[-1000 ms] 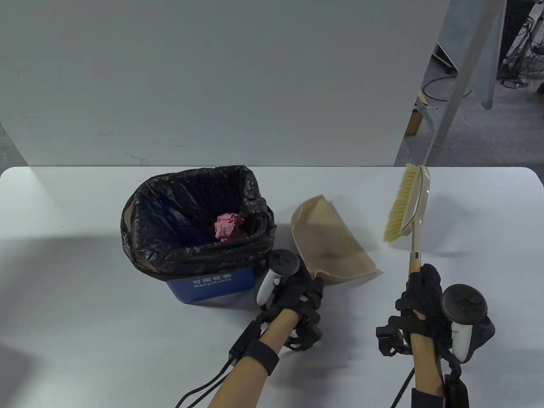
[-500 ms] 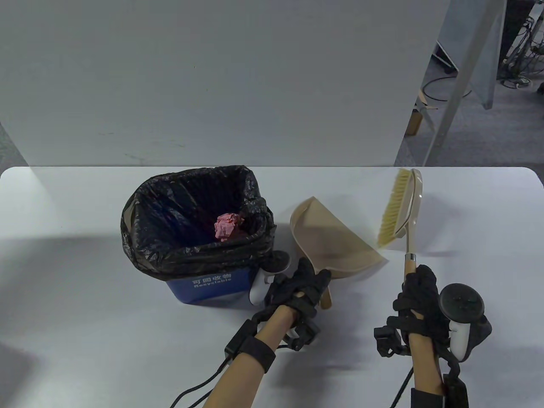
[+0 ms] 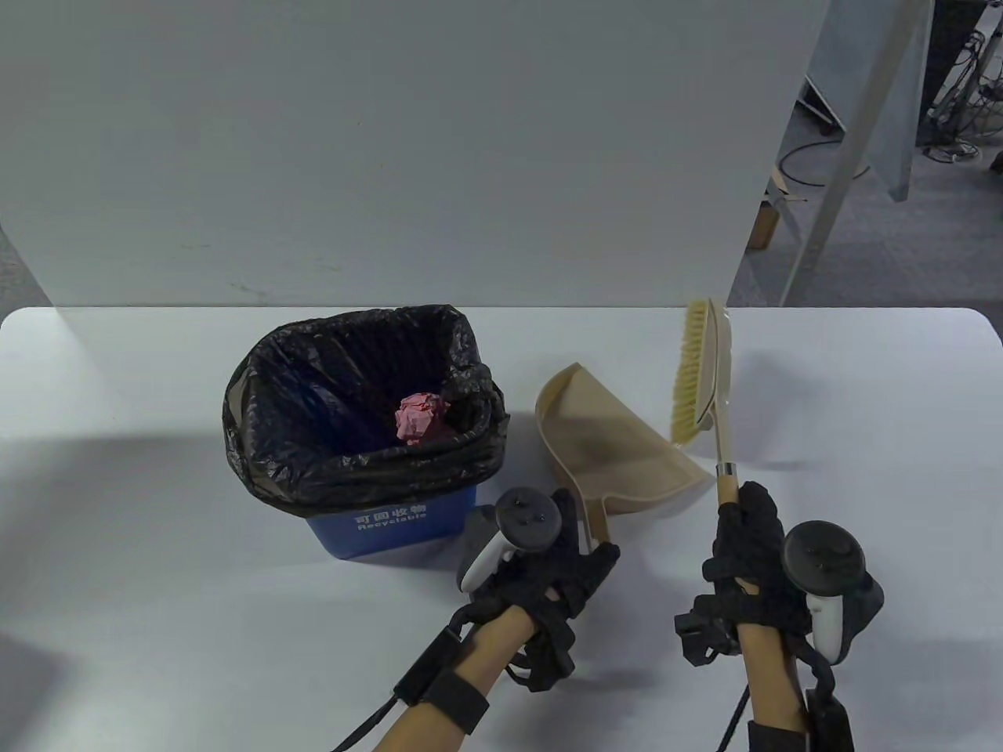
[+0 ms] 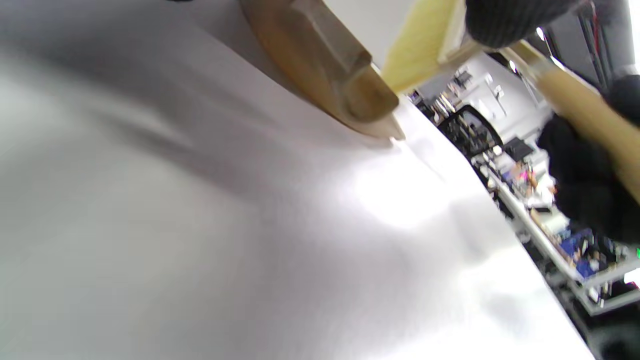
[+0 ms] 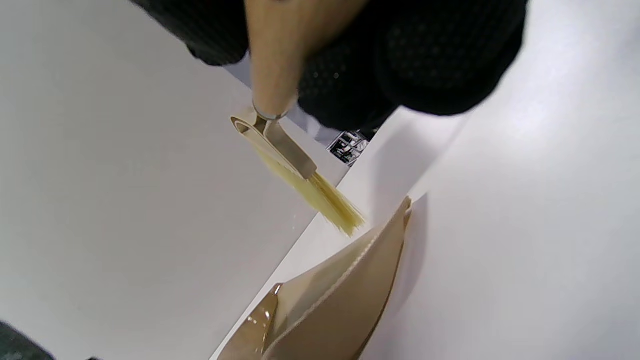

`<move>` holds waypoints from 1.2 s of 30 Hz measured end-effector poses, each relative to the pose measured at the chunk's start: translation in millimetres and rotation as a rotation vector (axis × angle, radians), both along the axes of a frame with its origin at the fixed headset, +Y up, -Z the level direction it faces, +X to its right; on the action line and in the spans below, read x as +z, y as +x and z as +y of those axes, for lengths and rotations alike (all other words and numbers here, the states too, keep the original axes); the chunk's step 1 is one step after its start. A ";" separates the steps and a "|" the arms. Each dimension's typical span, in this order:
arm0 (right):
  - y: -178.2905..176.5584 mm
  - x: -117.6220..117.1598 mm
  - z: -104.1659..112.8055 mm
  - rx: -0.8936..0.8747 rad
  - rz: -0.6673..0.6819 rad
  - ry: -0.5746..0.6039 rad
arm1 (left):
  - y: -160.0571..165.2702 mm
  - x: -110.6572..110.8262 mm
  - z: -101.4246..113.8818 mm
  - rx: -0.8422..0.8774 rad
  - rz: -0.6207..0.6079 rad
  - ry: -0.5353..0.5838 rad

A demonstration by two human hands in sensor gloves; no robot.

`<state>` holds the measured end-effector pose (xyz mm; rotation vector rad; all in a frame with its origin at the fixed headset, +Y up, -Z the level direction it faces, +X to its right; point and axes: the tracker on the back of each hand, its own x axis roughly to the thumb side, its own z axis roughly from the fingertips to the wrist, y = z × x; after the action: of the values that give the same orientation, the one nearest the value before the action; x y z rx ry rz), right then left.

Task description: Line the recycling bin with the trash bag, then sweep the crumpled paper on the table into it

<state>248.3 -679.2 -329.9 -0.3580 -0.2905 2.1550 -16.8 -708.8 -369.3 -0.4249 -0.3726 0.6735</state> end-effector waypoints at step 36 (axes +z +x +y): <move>-114.7 8.9 -8.1 0.592 0.224 -0.273 | -100.6 34.0 10.0 -0.111 -0.151 0.054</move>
<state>133.5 -687.3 -321.0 -0.1911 0.0387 2.8023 -117.4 -698.8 -335.3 -0.4426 -0.5058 0.5238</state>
